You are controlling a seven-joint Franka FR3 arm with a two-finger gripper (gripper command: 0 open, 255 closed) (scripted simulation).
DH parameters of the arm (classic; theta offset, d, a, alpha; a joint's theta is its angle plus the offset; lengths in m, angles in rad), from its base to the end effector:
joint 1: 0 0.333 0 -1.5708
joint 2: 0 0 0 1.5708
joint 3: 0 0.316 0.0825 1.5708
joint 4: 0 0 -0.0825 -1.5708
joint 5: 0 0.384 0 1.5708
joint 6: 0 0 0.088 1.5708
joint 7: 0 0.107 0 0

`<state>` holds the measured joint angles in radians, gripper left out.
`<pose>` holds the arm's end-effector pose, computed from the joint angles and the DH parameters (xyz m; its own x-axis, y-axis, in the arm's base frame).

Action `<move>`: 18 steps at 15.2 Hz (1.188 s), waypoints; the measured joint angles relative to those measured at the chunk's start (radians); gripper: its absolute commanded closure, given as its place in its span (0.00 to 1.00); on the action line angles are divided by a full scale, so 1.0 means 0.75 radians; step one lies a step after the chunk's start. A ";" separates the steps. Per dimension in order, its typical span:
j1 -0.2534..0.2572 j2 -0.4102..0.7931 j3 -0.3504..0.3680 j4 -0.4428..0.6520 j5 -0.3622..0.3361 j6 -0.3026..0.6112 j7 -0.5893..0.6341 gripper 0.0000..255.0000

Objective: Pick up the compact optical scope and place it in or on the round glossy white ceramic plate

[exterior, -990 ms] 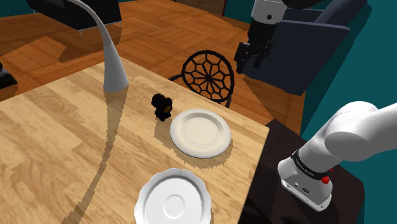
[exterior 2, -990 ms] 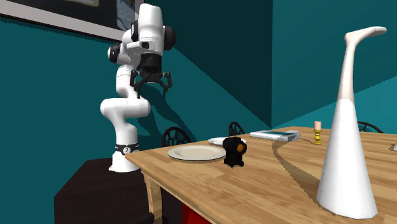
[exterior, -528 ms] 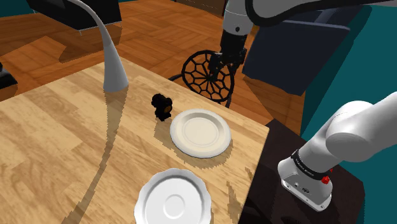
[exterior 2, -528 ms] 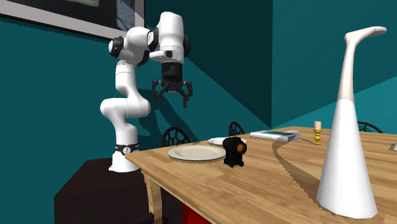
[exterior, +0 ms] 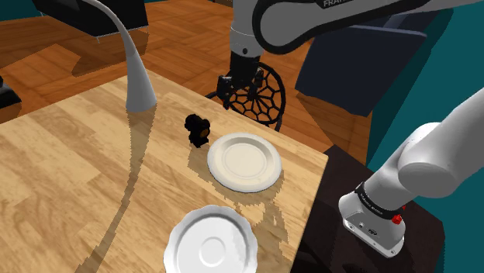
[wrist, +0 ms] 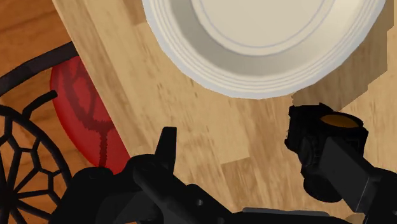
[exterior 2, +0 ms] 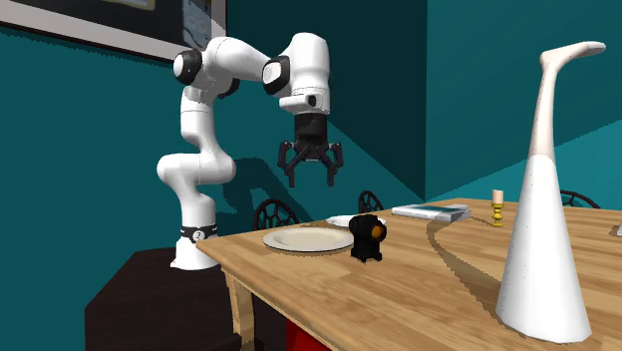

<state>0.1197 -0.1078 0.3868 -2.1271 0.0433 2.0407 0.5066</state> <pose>0.4526 0.2583 0.4545 0.9997 -0.0212 0.0130 -0.0212 -0.9998 -0.0052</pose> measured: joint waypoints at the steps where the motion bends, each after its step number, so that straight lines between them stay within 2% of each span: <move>1: 0.008 0.046 0.016 0.030 -0.020 0.018 0.028 0.00; 10: 0.120 0.474 0.076 0.395 -0.255 0.072 0.242 0.00; 18: 0.144 0.571 0.061 0.375 -0.312 0.180 0.284 0.00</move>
<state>0.2279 0.3204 0.4329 -1.8456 -0.1910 2.1756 0.7194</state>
